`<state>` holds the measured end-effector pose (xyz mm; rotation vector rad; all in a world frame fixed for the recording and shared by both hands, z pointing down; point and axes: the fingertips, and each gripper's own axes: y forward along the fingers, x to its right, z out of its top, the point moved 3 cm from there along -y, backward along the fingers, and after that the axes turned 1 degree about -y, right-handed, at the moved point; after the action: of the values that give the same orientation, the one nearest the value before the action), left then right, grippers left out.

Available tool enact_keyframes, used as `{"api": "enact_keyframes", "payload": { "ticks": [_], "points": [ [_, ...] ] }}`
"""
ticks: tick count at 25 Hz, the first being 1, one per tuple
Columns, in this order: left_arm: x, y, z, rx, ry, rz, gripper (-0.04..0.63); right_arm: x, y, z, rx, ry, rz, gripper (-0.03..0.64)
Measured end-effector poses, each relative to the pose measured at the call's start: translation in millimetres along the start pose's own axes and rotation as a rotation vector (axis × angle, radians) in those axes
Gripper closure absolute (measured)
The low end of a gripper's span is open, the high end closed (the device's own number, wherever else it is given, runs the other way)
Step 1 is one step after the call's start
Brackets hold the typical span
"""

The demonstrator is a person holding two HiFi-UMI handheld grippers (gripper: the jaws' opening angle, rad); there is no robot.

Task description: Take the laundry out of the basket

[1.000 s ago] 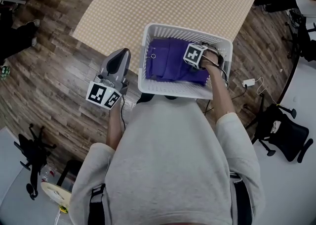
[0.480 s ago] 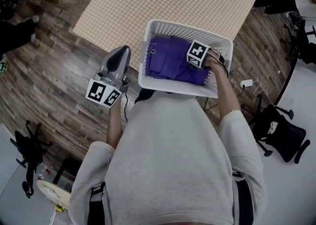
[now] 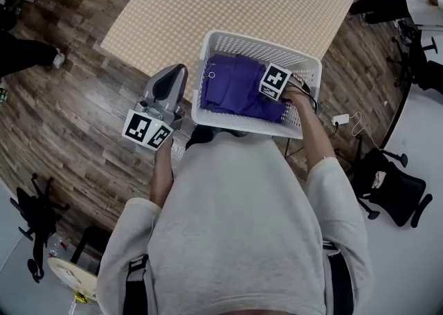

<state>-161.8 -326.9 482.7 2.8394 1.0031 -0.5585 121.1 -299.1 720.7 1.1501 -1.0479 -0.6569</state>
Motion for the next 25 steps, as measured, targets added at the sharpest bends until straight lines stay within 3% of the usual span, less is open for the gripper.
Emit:
{"api": "enact_keyframes", "payload": {
  "ticks": [7,12,17,21,25],
  "points": [
    [13.1,-1.2,2.9,0.021,-0.007,-0.019,0.584,-10.6,-16.2,4.1,0.1,-0.052,-0.137,0.356],
    [18.7,-5.6,6.6,0.032,-0.004,-0.026,0.584,-22.3,-36.9,12.5,0.244,-0.094,-0.353,0.402],
    [21.0,-4.9,12.1,0.027,0.002,-0.047,0.584,-14.1,-65.7,31.4,0.407,-0.041,-0.549,0.465],
    [23.5,-1.9,13.5,0.051,-0.051,-0.061,0.585,-4.6,-61.4,40.5,0.367,-0.055,-0.572,0.477],
    [24.8,-2.2,12.5,0.046,-0.084,-0.076,0.586,-11.9,-69.2,47.4,0.344,-0.092,-0.664,0.482]
  ]
}}
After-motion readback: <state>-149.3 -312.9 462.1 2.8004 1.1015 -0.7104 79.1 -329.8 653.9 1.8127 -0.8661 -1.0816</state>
